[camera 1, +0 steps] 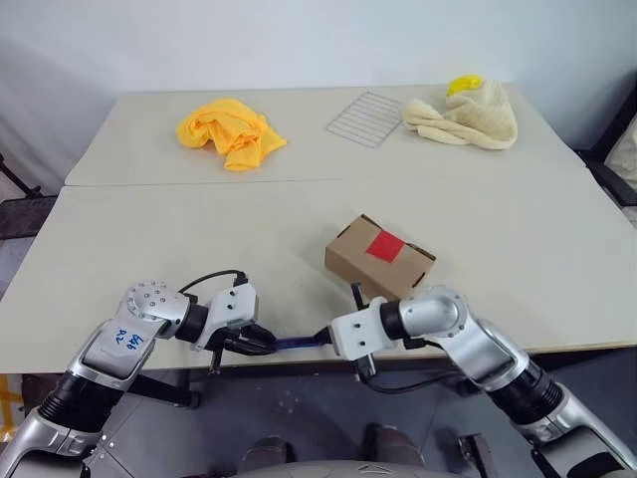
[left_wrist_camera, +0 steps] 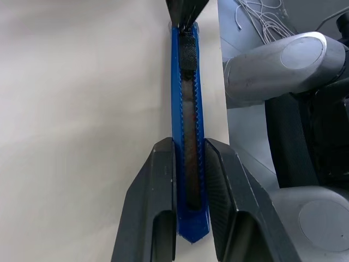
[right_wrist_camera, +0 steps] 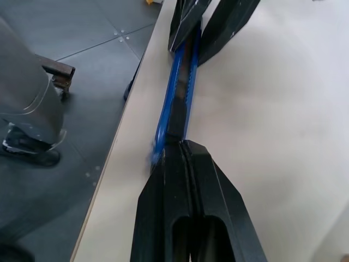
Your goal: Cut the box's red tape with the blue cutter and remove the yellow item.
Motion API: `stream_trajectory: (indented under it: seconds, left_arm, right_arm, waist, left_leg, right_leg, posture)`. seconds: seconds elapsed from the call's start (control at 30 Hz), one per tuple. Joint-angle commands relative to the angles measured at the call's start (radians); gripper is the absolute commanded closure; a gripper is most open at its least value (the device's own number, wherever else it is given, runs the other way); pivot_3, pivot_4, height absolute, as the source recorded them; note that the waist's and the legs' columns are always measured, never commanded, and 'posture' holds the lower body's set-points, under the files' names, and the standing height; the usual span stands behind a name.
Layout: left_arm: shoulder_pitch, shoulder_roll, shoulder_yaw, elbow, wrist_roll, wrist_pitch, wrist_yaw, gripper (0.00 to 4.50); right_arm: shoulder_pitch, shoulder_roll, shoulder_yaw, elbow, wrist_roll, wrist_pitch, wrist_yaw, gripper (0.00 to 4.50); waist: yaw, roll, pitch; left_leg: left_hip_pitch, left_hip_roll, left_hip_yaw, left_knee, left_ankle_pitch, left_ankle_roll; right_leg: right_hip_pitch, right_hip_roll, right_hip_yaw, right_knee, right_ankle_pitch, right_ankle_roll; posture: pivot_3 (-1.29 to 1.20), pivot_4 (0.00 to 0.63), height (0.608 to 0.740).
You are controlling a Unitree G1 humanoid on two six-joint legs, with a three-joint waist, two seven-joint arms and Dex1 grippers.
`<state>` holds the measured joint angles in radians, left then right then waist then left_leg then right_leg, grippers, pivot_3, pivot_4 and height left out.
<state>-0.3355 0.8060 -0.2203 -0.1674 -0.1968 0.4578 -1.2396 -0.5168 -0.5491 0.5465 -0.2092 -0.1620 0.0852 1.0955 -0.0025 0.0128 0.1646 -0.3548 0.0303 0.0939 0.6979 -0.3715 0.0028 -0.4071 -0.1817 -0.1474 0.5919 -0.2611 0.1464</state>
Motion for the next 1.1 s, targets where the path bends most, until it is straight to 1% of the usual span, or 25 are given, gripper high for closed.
stream_trajectory:
  seconds: [0.03, 0.27, 0.37, 0.57, 0.7, 0.77, 0.87, 0.93, 1.07, 1.1]
  left_arm:
    - [0.025, 0.007, -0.058, 0.0, 0.026, 0.02, -0.003, 4.09]
    - [0.016, 0.0, -0.06, -0.002, 0.025, 0.033, 0.002, 4.09]
    - [0.014, -0.003, -0.061, -0.001, 0.025, 0.035, 0.002, 4.09]
    - [0.007, -0.011, -0.063, 0.007, 0.029, 0.035, 0.006, 4.09]
    - [0.002, -0.02, -0.062, 0.017, 0.032, 0.027, 0.011, 4.09]
    - [0.004, -0.023, -0.058, 0.018, 0.033, 0.024, 0.018, 4.09]
    - [0.016, -0.031, -0.02, 0.018, 0.024, -0.01, 0.041, 4.09]
    - [0.029, -0.049, 0.03, 0.033, 0.013, -0.079, 0.07, 4.09]
    - [0.061, -0.085, 0.148, 0.082, -0.004, -0.216, 0.148, 4.09]
    - [0.064, -0.092, 0.178, 0.1, -0.004, -0.259, 0.171, 4.09]
  right_arm:
    - [0.008, 0.023, 0.048, 0.043, -0.036, -0.003, 0.003, 4.46]
    - [-0.009, 0.105, 0.095, 0.082, -0.064, -0.013, -0.011, 4.46]
    - [-0.014, 0.124, 0.1, 0.099, -0.074, -0.017, -0.014, 4.46]
    - [-0.061, 0.199, 0.118, 0.182, -0.09, -0.031, -0.039, 4.46]
    - [-0.086, 0.22, 0.117, 0.223, -0.096, -0.047, -0.045, 4.46]
    - [-0.089, 0.217, 0.096, 0.209, -0.081, -0.028, -0.045, 4.46]
    - [-0.08, 0.19, 0.024, 0.129, -0.023, 0.061, -0.031, 4.46]
    - [-0.074, 0.167, -0.057, 0.042, 0.054, 0.173, -0.016, 4.46]
    - [-0.092, 0.104, -0.243, -0.114, 0.22, 0.457, 0.004, 4.46]
    - [-0.114, 0.077, -0.285, -0.138, 0.244, 0.575, 0.0, 4.3]
  waist:
    - [0.0, 0.0, 0.0]
    - [-0.001, 0.0, -0.001]
    - [-0.001, 0.0, -0.001]
    - [-0.001, 0.001, -0.001]
    - [0.0, 0.0, -0.001]
    - [0.0, 0.001, -0.002]
    - [0.003, 0.001, -0.002]
    - [0.008, 0.001, -0.001]
    - [0.007, -0.001, -0.001]
    - [0.005, 0.0, 0.0]
  left_leg:
    - [0.0, 0.0, 0.0, 0.0, 0.0, 0.0]
    - [0.0, 0.0, 0.0, 0.0, 0.0, 0.0]
    - [0.0, 0.0, 0.0, 0.0, 0.0, 0.0]
    - [0.001, 0.0, 0.0, 0.0, 0.0, 0.0]
    - [0.001, 0.0, 0.0, 0.0, 0.0, 0.0]
    - [0.002, 0.0, 0.0, 0.0, 0.0, 0.0]
    - [0.002, 0.0, 0.0, 0.0, 0.0, 0.0]
    - [0.0, 0.0, -0.001, 0.001, 0.0, 0.0]
    - [-0.002, 0.0, -0.001, 0.002, 0.0, 0.0]
    - [-0.002, 0.0, -0.001, 0.001, 0.0, 0.0]
  right_leg:
    - [0.0, 0.0, 0.0, 0.0, 0.0, 0.0]
    - [0.0, 0.0, 0.0, 0.0, 0.0, 0.0]
    - [0.0, 0.0, 0.0, 0.0, 0.0, 0.0]
    - [0.001, 0.0, 0.0, 0.001, 0.0, 0.0]
    - [0.001, 0.0, 0.0, 0.001, 0.0, 0.0]
    - [0.001, 0.0, 0.0, 0.001, 0.0, 0.0]
    - [0.001, 0.0, 0.0, 0.002, 0.0, 0.0]
    - [0.001, 0.0, 0.0, 0.002, 0.0, 0.0]
    - [-0.001, 0.0, 0.0, 0.001, 0.0, 0.0]
    - [-0.002, 0.0, 0.0, 0.001, 0.0, 0.0]
  posture:
    - [0.0, 0.15, 0.74]
    - [0.0, 0.15, 0.74]
    - [0.0, 0.15, 0.74]
    - [0.0, 0.15, 0.74]
    - [0.0, 0.15, 0.74]
    - [0.0, 0.15, 0.74]
    - [0.0, 0.15, 0.74]
    - [0.0, 0.15, 0.74]
    - [0.0, 0.15, 0.74]
    - [0.0, 0.15, 0.74]
